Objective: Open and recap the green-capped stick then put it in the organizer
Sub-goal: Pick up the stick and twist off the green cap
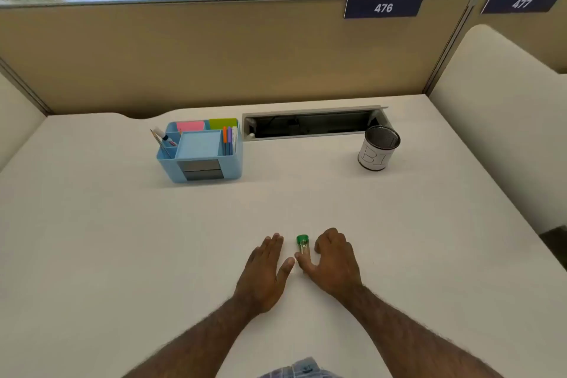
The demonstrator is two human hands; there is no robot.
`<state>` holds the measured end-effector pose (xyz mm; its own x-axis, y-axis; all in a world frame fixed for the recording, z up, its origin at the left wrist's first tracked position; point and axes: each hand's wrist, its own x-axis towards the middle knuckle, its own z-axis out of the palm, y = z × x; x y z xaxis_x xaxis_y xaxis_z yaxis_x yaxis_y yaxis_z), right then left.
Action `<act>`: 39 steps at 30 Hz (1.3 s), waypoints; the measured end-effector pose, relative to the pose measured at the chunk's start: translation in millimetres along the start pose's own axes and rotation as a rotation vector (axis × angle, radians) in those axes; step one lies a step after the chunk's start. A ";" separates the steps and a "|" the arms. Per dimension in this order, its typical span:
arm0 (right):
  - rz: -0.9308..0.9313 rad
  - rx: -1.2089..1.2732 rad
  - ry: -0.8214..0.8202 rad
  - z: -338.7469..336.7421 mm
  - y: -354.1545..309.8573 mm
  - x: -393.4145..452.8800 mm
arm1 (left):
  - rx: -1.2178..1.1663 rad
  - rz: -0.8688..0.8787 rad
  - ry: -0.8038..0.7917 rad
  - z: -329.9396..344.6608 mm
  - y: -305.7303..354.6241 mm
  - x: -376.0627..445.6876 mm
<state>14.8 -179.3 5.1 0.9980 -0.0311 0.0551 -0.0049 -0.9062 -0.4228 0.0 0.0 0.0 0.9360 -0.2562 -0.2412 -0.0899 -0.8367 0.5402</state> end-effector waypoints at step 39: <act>0.219 0.581 -0.401 -4.9 -42.8 17.4 | -1.280 -0.455 0.236 -20.7 14.2 53.1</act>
<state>32.1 -143.1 28.6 0.9250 0.0712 -0.3732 -0.2838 -0.5236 -0.8033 55.5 -15.5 11.5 0.8449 0.1123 -0.5231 0.4892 0.2336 0.8403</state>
